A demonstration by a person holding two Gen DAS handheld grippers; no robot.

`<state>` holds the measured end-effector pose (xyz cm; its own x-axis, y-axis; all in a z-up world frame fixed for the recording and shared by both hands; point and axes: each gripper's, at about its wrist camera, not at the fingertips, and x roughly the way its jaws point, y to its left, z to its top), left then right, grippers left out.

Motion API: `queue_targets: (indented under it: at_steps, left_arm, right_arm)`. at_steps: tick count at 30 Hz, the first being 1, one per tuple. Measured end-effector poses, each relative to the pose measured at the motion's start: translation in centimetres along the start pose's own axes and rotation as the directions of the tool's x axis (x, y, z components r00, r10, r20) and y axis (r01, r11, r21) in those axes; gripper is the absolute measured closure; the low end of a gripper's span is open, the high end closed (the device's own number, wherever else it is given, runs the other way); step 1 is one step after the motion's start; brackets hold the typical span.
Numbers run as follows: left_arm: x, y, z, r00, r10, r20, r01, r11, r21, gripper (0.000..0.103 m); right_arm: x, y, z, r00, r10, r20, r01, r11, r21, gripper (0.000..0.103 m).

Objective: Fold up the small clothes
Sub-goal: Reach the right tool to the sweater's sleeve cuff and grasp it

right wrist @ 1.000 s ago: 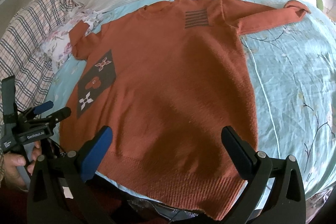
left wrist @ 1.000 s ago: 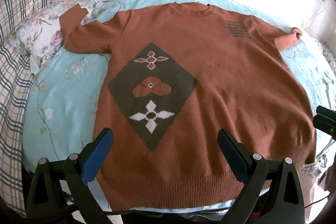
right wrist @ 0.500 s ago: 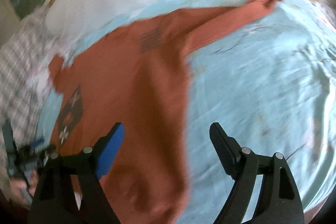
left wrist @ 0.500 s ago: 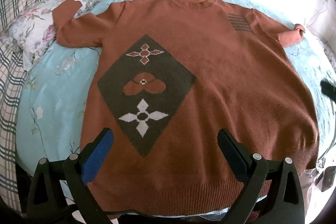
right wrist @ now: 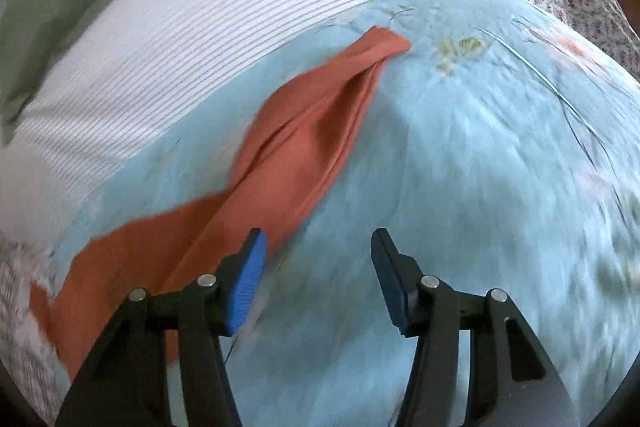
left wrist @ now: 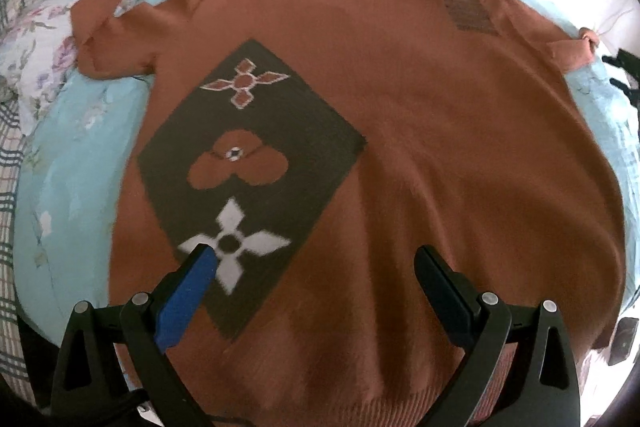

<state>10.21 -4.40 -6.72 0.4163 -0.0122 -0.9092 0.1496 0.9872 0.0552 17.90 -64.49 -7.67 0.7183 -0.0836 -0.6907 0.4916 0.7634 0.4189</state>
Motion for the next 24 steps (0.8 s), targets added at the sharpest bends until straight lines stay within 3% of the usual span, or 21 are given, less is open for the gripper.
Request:
queue_targets:
  at_steps: [6, 8, 9, 10, 11, 14, 19, 24]
  left_arm:
    - [2.6, -1.3, 2.0, 0.999, 0.004, -0.041, -0.003, 1.000, 0.011, 0.003]
    - [3.2, -1.7, 2.6, 0.999, 0.000, -0.047, 0.001, 1.000, 0.012, 0.003]
    - [3.3, -1.9, 2.8, 0.999, -0.006, -0.046, 0.007, 1.000, 0.012, 0.003]
    - [3.5, -2.1, 3.1, 0.999, -0.013, -0.050, 0.014, 1.000, 0.014, 0.003]
    - [3.6, -2.3, 3.2, 0.999, -0.017, -0.052, 0.017, 1.000, 0.017, 0.003]
    - [3.5, -2.9, 3.5, 0.998, -0.032, -0.045, 0.034, 0.999, 0.037, 0.003]
    - [3.1, -3.3, 3.2, 0.998, -0.065, -0.022, 0.066, 0.997, 0.047, 0.003]
    - [2.1, -2.8, 2.0, 0.995, -0.104, -0.007, 0.104, 0.994, 0.030, 0.003]
  right_arm:
    - [4.3, -2.9, 3.7, 0.999, -0.054, 0.011, 0.053, 0.998, 0.038, 0.052]
    - [5.9, -2.2, 4.8, 0.997, -0.076, 0.017, 0.076, 0.997, 0.015, 0.053]
    - [5.8, -2.4, 5.3, 0.996, -0.082, 0.025, 0.082, 0.997, 0.008, 0.064]
    - [6.4, -2.6, 6.3, 0.997, -0.075, 0.014, 0.074, 0.997, 0.018, 0.088]
    - [6.9, -2.6, 6.7, 0.998, -0.064, -0.005, 0.064, 0.997, 0.031, 0.095]
    - [6.7, -1.2, 7.1, 0.999, -0.018, -0.032, 0.020, 0.999, 0.051, 0.095]
    - [4.1, 4.7, 5.1, 0.998, 0.014, -0.065, -0.019, 0.996, -0.084, 0.096]
    - [1.6, 12.2, 1.2, 0.978, 0.152, -0.146, -0.177, 0.969, -0.173, 0.096]
